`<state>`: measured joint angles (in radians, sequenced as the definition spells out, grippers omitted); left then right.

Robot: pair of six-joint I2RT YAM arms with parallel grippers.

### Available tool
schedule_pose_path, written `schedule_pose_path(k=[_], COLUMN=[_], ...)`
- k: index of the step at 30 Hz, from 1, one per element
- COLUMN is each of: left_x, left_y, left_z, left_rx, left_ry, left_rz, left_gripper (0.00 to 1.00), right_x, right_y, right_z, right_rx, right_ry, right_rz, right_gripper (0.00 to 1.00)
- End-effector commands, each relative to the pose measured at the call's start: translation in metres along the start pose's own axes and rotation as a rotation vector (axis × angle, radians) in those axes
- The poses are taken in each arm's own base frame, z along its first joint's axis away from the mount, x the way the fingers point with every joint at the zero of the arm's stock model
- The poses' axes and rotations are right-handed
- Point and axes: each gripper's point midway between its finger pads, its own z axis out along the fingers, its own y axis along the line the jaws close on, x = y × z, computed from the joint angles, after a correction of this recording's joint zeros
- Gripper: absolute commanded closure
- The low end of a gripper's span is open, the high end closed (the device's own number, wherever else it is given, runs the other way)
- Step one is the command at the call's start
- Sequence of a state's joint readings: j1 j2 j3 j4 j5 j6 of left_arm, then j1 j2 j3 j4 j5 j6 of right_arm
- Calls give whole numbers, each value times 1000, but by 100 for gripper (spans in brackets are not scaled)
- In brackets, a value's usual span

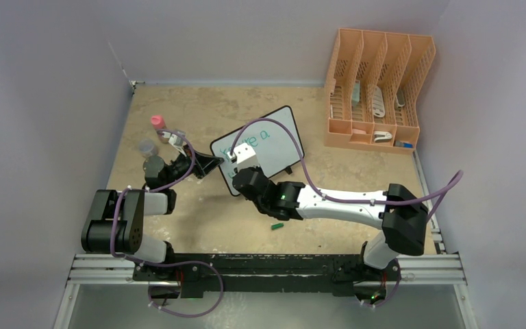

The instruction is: Write a sentence on the whiteboard

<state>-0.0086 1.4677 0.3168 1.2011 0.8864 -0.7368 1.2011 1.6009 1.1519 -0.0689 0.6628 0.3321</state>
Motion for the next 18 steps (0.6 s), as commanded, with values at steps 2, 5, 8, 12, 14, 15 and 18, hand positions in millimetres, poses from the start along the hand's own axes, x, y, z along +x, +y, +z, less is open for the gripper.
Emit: schedule_pose_path(k=[2, 5, 8, 12, 14, 15, 18], left_x=[-16, -16, -16, -17, -17, -17, -17], left_y=[-5, -5, -5, -5, -5, -5, -5], left_z=[2, 2, 2, 3, 3, 3, 3], left_rx=[24, 25, 25, 25, 24, 25, 25], left_ry=[-34, -34, -34, -35, -34, -34, -34], left_rz=[81, 82, 82, 83, 82, 83, 83], left_gripper=[100, 100, 100, 100, 100, 100, 100], right_x=[-19, -17, -15, -15, -13, -13, -13], right_y=[-11, -12, -12, -10, -10, -9, -9], right_z=[-10, -10, -11, -12, -12, -12, -11], right_rx=[16, 17, 13, 1, -3, -4, -5], right_ry=[-56, -49, -48, -46, -41, -41, -40], right_rz=[49, 46, 49, 51, 49, 51, 50], right_gripper=[100, 100, 100, 100, 100, 100, 100])
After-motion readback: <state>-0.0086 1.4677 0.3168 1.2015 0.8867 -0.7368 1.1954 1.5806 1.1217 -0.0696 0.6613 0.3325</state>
